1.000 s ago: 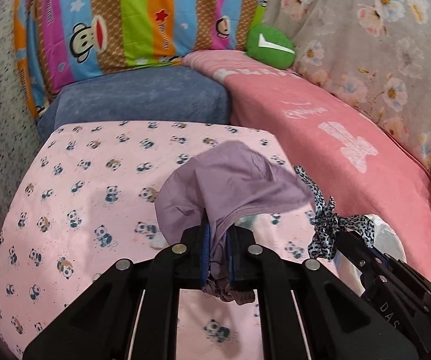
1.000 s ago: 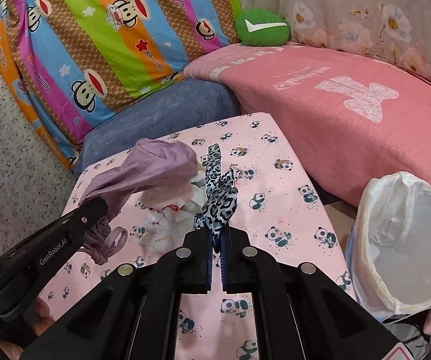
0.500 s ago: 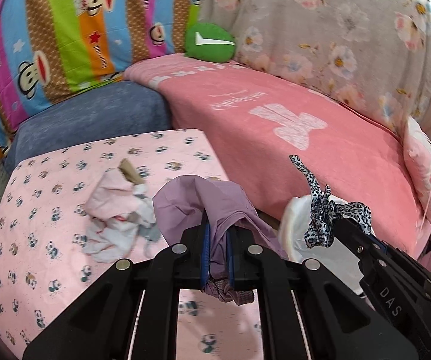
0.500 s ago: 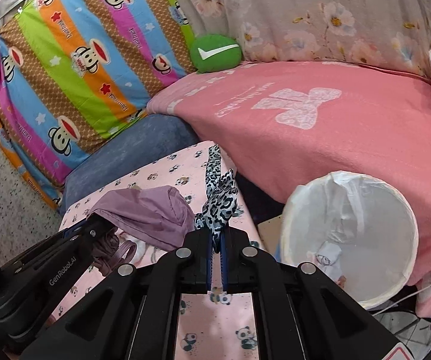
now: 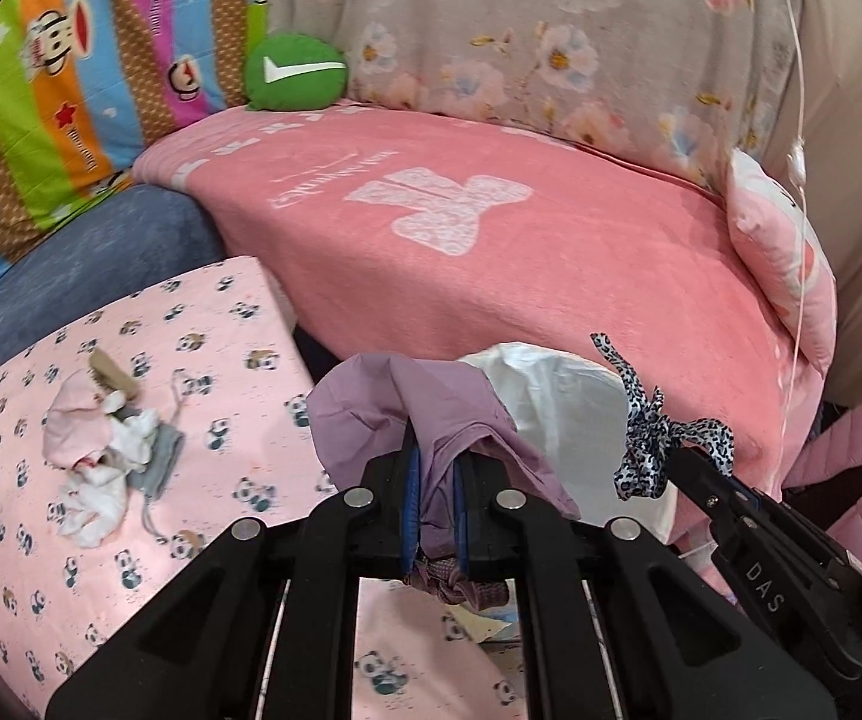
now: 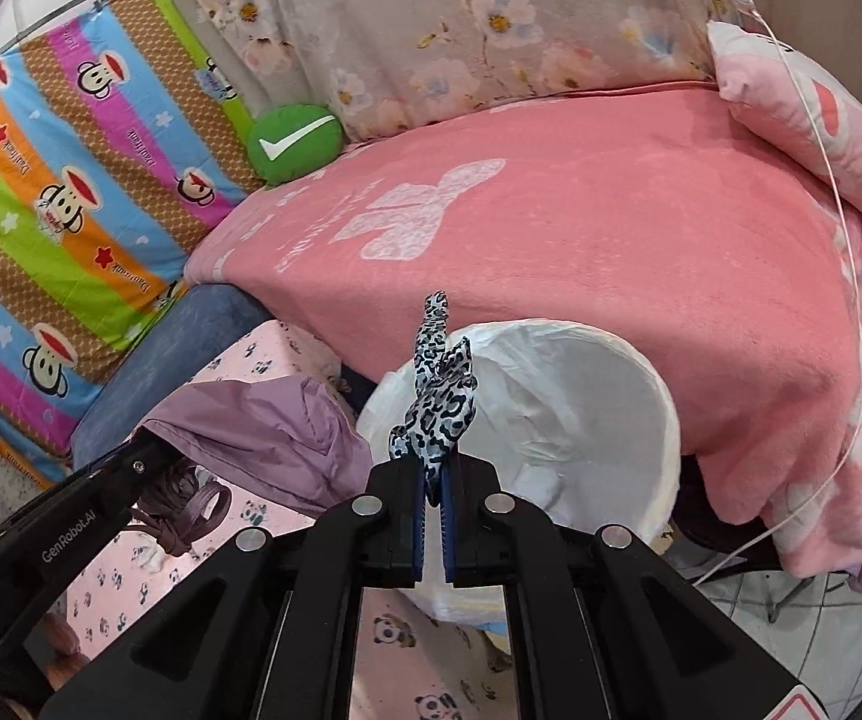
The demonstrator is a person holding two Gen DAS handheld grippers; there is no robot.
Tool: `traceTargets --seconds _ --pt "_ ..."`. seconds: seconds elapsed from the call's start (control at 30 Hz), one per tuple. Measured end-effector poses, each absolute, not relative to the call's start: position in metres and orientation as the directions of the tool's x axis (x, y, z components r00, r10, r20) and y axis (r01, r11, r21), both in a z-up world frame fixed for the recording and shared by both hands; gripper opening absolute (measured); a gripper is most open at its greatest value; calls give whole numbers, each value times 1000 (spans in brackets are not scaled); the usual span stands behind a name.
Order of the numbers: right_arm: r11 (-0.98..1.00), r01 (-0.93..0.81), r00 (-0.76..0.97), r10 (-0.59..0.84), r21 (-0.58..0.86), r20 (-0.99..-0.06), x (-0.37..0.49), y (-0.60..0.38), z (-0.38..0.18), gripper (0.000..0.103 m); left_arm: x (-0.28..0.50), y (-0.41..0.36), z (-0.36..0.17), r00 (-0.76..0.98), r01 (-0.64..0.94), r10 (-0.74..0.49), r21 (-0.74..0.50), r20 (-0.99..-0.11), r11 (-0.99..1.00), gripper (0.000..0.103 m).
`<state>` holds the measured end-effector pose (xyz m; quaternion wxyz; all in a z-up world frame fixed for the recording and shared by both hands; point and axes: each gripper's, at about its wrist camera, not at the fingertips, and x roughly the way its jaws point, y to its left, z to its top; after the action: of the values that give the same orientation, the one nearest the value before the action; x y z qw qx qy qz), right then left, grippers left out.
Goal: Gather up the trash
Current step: 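Carry the purple fabric and leopard strap over the wastebasket and open both tools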
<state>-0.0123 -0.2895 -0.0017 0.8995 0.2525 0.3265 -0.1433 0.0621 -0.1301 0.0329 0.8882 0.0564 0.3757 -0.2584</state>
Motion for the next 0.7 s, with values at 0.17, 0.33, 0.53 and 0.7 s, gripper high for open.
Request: traceTargets --seconds 0.17,0.33,0.53,0.7 --pt "812 455 735 -111 365 -669 -23 -312 -11 5 56 -154 28 562 539 -429 -80 -707 838 10" --pt "802 469 731 -118 370 -672 -28 -323 -17 6 53 -167 25 553 559 -426 -60 -716 827 12" --pt "798 475 731 -124 369 -671 -28 -322 -19 12 55 -167 23 577 534 -401 -44 -712 845 54" --pt "793 477 736 -124 380 -666 -28 -320 -18 15 55 -164 24 600 514 -384 -29 -702 857 74"
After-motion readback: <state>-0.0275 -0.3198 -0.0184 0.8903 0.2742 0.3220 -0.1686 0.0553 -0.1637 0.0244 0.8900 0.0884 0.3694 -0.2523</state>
